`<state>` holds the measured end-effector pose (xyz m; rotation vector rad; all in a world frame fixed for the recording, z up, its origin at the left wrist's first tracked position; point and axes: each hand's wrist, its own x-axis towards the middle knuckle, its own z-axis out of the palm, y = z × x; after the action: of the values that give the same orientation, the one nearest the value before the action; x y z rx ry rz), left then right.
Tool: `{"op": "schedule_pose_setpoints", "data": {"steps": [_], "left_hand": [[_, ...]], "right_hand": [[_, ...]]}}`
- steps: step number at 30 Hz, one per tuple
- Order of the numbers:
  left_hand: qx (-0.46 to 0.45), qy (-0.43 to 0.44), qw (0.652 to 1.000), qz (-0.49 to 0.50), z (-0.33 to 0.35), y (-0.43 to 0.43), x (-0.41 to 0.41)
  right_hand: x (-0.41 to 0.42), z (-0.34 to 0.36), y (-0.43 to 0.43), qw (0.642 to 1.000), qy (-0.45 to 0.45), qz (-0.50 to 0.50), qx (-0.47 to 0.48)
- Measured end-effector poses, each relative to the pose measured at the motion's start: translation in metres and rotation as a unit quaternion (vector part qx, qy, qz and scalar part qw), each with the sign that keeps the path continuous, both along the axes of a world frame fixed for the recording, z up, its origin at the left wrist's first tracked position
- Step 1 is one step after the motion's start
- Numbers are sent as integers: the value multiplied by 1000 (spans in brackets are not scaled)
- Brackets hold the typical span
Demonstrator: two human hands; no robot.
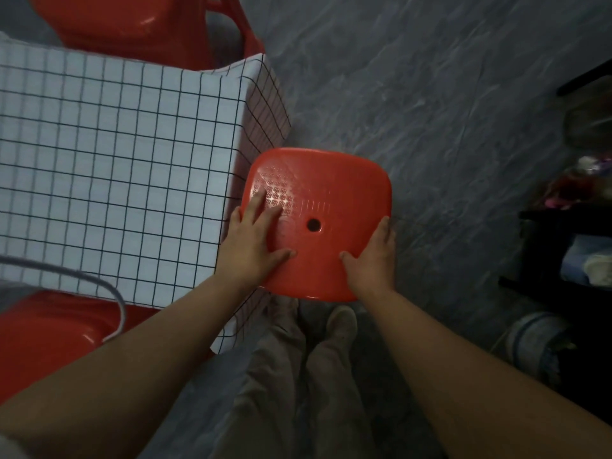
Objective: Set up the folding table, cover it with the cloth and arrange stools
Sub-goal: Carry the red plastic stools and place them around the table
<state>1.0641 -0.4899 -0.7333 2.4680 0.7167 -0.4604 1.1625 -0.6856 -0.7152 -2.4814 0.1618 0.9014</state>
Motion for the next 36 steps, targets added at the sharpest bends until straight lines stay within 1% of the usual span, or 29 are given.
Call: {"op": "schedule_pose_setpoints", "data": {"steps": [5, 9, 11, 14, 19, 22, 25, 30, 36], "left_hand": [[2, 24, 1000, -9, 2, 0, 4], [22, 69, 997, -23, 13, -5, 10], [32, 73, 996, -28, 26, -8, 12], [28, 53, 997, -47, 62, -14, 9], [31, -4, 994, -107, 164, -41, 0], [23, -49, 988, -142, 226, -64, -2], [21, -67, 982, -174, 272, -89, -1], [28, -80, 978, -189, 313, -137, 14], [42, -93, 979, -179, 339, -221, 46]], "right_hand": [[5, 6, 1, 999, 22, 24, -11], [8, 21, 1, 997, 47, 48, -33], [6, 36, 1, 997, 53, 55, -31], [-3, 78, -6, 995, 54, 79, -24], [-23, 178, -30, 987, 10, 158, -22], [-31, 232, -47, 979, -29, 199, -41], [-34, 273, -73, 967, -68, 238, -59], [-25, 313, -128, 954, -134, 259, -70], [8, 328, -213, 947, -165, 271, -44]]}}
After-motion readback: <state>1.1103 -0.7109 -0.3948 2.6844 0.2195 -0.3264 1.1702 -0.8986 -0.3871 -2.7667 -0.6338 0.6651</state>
